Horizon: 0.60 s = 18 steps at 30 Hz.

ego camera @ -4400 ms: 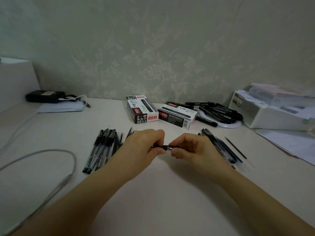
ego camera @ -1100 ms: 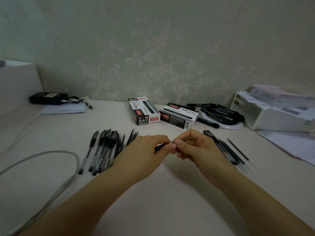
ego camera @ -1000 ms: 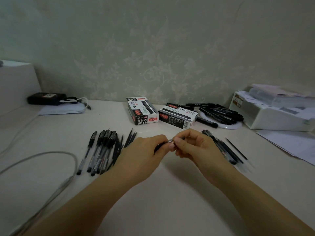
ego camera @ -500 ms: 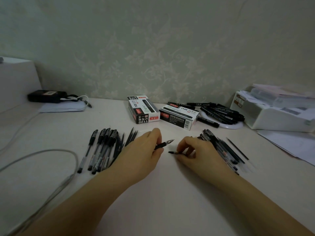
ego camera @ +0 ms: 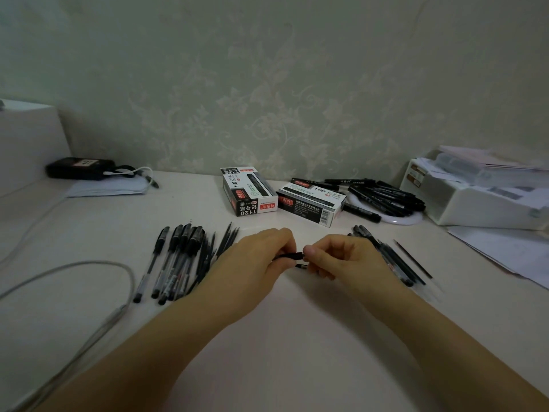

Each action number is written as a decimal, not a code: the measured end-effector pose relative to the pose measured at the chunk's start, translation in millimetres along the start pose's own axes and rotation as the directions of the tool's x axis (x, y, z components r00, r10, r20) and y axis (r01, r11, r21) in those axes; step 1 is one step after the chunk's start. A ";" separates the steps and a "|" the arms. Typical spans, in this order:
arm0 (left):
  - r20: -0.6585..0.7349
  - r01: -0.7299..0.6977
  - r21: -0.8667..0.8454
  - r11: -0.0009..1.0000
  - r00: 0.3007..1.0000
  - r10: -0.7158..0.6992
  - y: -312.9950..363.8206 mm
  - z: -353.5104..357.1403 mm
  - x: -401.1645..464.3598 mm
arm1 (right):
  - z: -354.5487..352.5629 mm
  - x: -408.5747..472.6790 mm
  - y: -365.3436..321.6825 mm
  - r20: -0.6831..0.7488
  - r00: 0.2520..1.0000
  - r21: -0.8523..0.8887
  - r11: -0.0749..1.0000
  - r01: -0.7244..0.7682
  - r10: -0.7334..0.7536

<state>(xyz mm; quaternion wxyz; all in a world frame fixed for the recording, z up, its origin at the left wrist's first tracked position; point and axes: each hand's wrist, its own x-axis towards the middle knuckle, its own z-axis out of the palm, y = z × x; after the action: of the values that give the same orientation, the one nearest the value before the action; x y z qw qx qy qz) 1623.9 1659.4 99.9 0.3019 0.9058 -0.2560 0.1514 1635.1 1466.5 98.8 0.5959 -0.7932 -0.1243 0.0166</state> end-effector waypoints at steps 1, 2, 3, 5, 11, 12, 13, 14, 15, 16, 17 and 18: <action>0.016 0.018 -0.010 1.000 1.000 -0.018 -0.2 -0.5 0.2 | -1.1 -0.8 -1.0 0.010 1.000 0.005 1.000 -0.007 0.007; 0.038 0.045 -0.025 0.999 0.998 -0.044 0.0 -0.8 0.3 | -2.1 -1.5 -1.7 0.013 1.000 0.007 1.000 -0.008 0.007; 0.059 0.075 -0.045 0.996 0.996 -0.072 0.3 -0.8 0.3 | -3.2 -1.7 -2.1 0.014 1.000 0.007 1.000 -0.003 0.003; 0.081 0.116 -0.077 0.990 0.991 -0.110 0.8 -0.2 0.8 | -5.3 -1.4 -2.9 0.015 1.000 0.022 1.000 0.011 -0.011; 0.077 0.123 -0.064 0.990 0.990 -0.118 3.0 0.4 -0.1 | -1.3 -2.9 -4.2 0.008 1.000 -0.031 0.999 0.012 -0.012; 0.073 0.117 -0.063 0.991 0.991 -0.112 3.5 0.3 -0.5 | 0.1 -2.6 -3.7 -0.022 1.000 -0.058 0.998 0.000 -0.001; 0.067 0.111 -0.067 0.992 0.992 -0.106 4.0 0.4 -0.6 | 0.7 -1.8 -3.0 -0.051 0.999 -0.068 0.998 -0.008 0.004; 0.063 0.104 -0.071 0.992 0.993 -0.100 4.1 0.3 -0.6 | 0.6 -0.9 -2.4 -0.067 0.998 -0.071 0.997 -0.013 0.008; 0.062 0.100 -0.071 0.992 0.994 -0.095 4.2 0.3 -0.5 | 0.0 0.2 -1.4 -0.068 0.998 -0.069 0.998 -0.015 0.010; 0.063 0.098 -0.067 0.993 0.994 -0.094 4.2 0.4 -0.7 | -0.9 0.7 -1.3 -0.058 0.998 -0.066 0.998 -0.015 0.011; 0.064 0.097 -0.061 0.993 0.994 -0.093 4.0 0.5 -0.9 | -2.2 0.8 -1.3 -0.045 0.999 -0.060 0.998 -0.010 0.007; 0.061 0.095 -0.054 0.994 0.994 -0.092 3.4 0.6 -1.2 | -3.8 0.8 -1.4 -0.031 1.000 -0.054 0.999 -0.005 0.003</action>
<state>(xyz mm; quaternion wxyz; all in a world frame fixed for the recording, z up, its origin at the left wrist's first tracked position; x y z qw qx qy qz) 1621.1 1657.1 100.6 0.3268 0.9118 -0.2263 0.1029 1636.3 1463.5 101.3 0.5762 -0.8093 -0.1138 0.0022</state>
